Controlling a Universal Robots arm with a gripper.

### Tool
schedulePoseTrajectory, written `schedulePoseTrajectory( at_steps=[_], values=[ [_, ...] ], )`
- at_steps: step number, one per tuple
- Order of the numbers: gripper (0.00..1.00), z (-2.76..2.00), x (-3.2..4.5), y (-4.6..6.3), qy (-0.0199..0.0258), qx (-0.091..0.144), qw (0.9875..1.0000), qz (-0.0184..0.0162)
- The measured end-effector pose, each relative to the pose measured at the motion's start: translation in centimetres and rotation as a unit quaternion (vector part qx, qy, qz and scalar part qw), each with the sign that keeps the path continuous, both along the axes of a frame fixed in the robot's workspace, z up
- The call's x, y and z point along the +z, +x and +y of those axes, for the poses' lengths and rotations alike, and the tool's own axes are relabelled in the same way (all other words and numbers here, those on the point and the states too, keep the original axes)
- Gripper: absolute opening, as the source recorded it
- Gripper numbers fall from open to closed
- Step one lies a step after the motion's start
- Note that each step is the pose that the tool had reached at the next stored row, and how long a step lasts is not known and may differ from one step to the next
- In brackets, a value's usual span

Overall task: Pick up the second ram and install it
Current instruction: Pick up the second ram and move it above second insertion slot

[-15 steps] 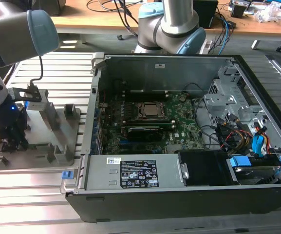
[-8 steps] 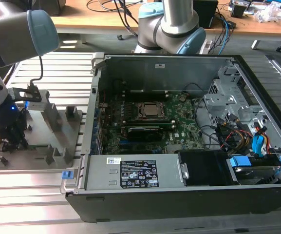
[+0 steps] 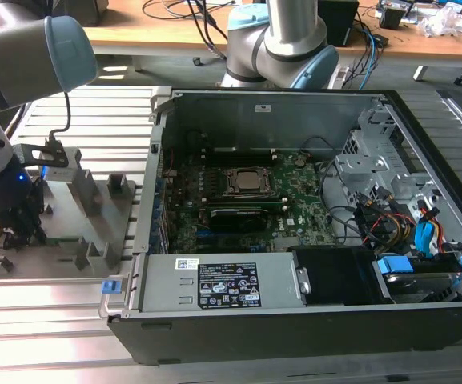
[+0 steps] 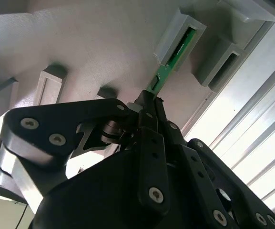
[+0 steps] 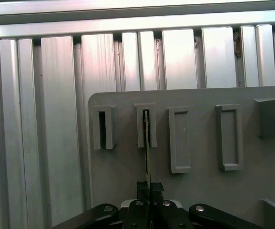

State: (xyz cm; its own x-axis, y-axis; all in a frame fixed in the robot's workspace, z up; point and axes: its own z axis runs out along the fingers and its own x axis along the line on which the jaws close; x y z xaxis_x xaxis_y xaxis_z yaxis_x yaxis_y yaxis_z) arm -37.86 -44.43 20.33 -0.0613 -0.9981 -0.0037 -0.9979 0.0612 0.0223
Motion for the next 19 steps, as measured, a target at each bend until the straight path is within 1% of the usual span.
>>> schedulePoseTrajectory(
  at_steps=[5, 8, 9, 13, 16, 19],
  values=[
    [0.13, 0.01, 0.05, 0.0, 0.0001, 0.0, 1.0, -0.0002],
    [0.13, 0.0, 0.51, 0.0, -0.0001, 0.0, 1.0, 0.0],
    [0.13, 0.01, 0.77, 0.0, -0.0001, 0.0, 1.0, 0.0],
    [0.13, 0.02, 1.27, 0.0, 0.0, 0.0, 1.0, 0.0],
    [0.13, 0.03, 1.92, 0.0, 0.0, 0.0, 1.0, 0.0],
    [0.13, 0.03, 2.3, 0.0, 0.0, 0.0, 1.0, 0.0]
  ],
)
